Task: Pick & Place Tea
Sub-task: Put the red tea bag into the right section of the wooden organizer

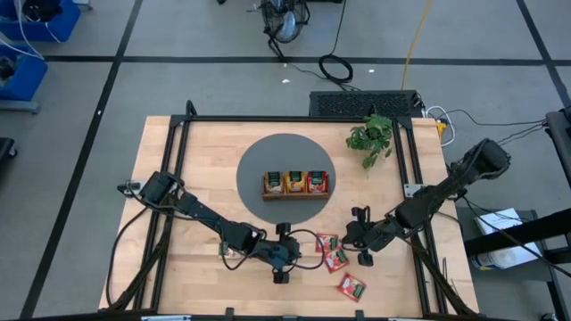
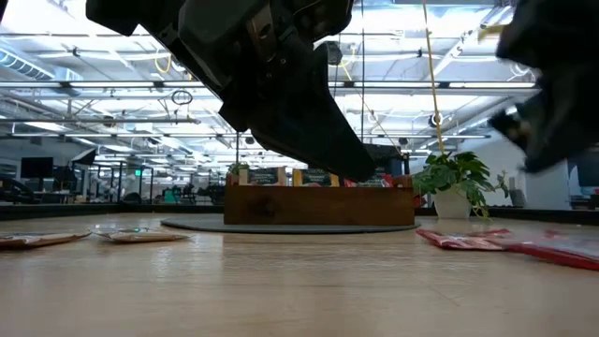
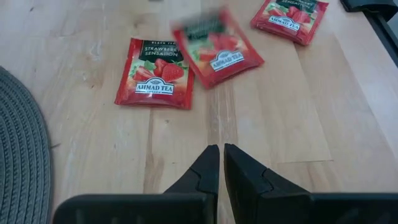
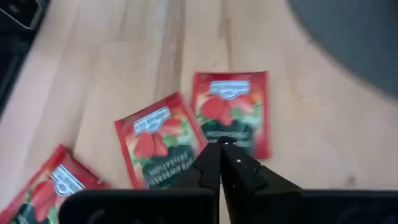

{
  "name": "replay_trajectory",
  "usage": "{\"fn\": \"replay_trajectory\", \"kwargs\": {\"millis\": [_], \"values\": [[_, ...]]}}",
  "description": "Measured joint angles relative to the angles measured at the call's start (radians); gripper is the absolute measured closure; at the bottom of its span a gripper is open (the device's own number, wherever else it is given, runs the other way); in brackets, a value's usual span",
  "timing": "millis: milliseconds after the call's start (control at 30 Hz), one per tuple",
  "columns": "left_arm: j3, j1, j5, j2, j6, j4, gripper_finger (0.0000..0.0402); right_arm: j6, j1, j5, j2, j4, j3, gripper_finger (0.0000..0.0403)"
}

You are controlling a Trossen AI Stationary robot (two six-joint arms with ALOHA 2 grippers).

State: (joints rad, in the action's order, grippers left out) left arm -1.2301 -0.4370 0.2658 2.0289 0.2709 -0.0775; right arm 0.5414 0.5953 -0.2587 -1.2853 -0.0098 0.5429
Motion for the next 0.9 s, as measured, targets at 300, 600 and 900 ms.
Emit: {"fn": "replay_trajectory", "kwargs": {"millis": [300,600,900], "values": [[0.0,0.0,0.013,0.0,-0.003,0.02,0.0371,-0.097,0.0,-0.082,0.053,-0.322,0.223,0.0403],[0.0,0.009,-0.131,0.013,-0.003,-0.069,0.0371,0.038,0.029,-0.067,0.055,-0.35,0.158,0.0403],[-0.145,0.096,-0.271,0.172,-0.068,-0.067,0.0371,0.132,-0.001,0.012,0.053,0.008,-0.083,0.0371]]}}
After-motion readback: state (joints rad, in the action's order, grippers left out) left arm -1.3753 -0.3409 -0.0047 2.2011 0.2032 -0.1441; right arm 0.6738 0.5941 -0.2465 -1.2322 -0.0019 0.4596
